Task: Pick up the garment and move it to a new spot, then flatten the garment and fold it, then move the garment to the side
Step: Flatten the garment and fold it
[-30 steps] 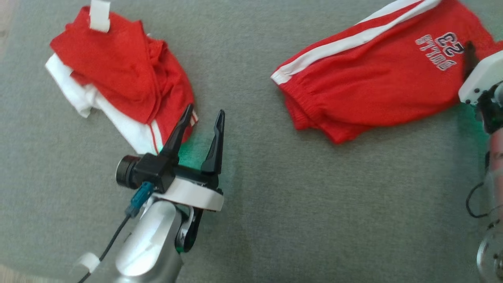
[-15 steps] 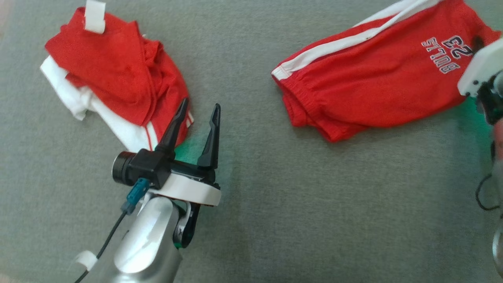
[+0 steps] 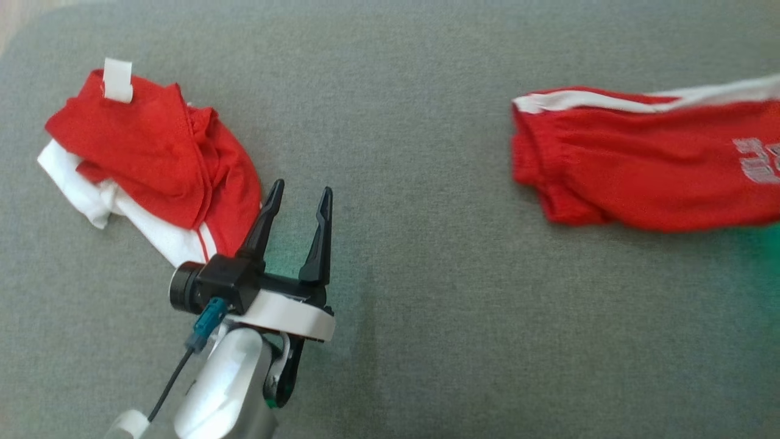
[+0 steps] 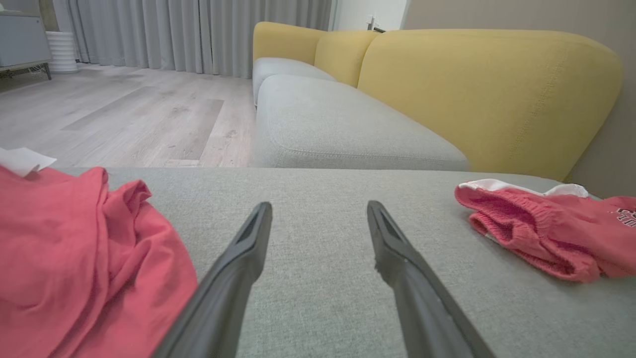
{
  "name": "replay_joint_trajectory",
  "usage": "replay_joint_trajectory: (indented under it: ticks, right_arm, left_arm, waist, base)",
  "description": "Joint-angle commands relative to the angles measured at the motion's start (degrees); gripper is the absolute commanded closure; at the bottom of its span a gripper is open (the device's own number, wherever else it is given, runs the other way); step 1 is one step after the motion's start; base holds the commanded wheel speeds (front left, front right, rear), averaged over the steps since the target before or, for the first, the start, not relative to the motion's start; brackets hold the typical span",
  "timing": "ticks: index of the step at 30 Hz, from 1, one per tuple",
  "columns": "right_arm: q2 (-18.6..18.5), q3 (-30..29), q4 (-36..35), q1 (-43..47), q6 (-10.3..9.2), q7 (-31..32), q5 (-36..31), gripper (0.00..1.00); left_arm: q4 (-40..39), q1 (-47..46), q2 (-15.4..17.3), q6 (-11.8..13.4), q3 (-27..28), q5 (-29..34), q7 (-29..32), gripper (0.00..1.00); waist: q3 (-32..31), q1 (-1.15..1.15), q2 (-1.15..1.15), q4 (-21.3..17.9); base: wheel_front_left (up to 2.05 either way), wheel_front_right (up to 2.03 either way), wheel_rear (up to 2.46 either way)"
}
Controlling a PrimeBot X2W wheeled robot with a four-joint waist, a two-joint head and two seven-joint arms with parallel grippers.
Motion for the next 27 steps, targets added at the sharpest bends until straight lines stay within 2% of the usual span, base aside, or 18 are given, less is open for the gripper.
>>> replay_joint_trajectory:
  ticks: [1, 8, 15, 20, 27]
  right_arm:
    - [-1.04, -0.73, -1.42, 0.54, -0.05, -1.12, -0.83, 1.00]
    - [1.11, -3.66, -2.48, 0.93, -0.05, -3.36, -2.42, 1.00]
    - [4.04, -2.63, -4.69, 0.91, -0.05, -5.52, -1.90, 1.00]
    - [7.58, 1.89, -8.13, 1.53, -0.05, -6.99, 1.05, 1.00]
    - [11.89, 12.77, -15.65, 4.53, -0.05, -7.45, 8.61, 1.00]
  left_arm:
    - [-1.51, 0.22, 0.30, -0.22, 2.34, 0.66, -0.29, 0.00]
    - [-1.37, 2.13, 0.29, -0.47, 3.54, 1.35, -0.29, 0.00]
    - [-0.69, 2.99, 0.28, -0.66, 4.11, 1.71, -0.29, 0.00]
    - [-0.51, 3.84, 0.26, -0.52, 4.35, 1.84, -0.29, 0.00]
    - [-0.27, 4.99, 0.25, -0.50, 4.54, 2.00, -0.29, 0.00]
  waist:
    - [-0.87, 0.01, 0.00, -0.40]
    - [-1.70, 0.01, 0.00, -0.28]
    - [-3.51, 0.01, 0.00, -0.15]
    - [-6.05, 0.01, 0.00, -0.42]
    - [-8.71, 0.01, 0.00, -0.17]
  base:
    - [0.00, 0.00, 0.00]
    - [0.00, 0.00, 0.00]
    - [0.00, 0.00, 0.00]
    - [0.00, 0.00, 0.00]
    - [0.00, 0.00, 0.00]
